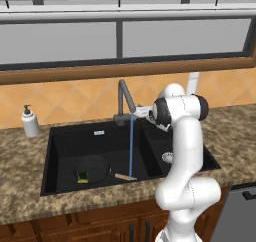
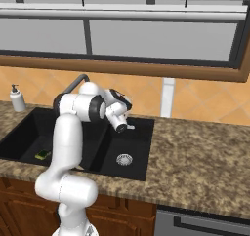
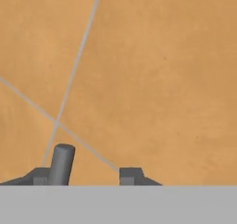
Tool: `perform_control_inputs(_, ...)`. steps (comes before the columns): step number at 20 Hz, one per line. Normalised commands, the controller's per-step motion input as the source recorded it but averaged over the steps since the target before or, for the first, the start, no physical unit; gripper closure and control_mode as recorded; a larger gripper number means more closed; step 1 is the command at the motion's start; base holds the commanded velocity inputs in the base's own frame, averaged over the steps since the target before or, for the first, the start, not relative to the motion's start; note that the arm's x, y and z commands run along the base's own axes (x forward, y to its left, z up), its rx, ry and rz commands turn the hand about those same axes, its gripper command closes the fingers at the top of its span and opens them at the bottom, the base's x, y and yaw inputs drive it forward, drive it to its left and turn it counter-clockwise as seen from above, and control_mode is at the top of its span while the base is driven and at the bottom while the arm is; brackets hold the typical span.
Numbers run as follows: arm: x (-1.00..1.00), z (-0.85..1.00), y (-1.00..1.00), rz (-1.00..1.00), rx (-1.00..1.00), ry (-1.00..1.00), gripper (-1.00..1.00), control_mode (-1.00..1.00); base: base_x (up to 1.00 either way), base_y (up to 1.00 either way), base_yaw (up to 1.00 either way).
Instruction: Pick the pan and sponge and place them into the sink. Then turn on the water.
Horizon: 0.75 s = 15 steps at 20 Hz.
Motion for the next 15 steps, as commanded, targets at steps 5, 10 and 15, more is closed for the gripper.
perform_control_inputs(5,0.00,-0.58,-0.69,-0.06,-0.01,0.08,1.00,-1.00,0.00,0.00,0.00)
perform_control_inputs(10,0.00,-0.24,-0.27,0.00,0.00,0.03,1.00,-1.00,0.00,0.00,0.00)
perform_control_inputs(15,0.00,-0.02,-0.17,0.00,0.04,0.00,1.00,-1.00,0.00,0.00,0.00)
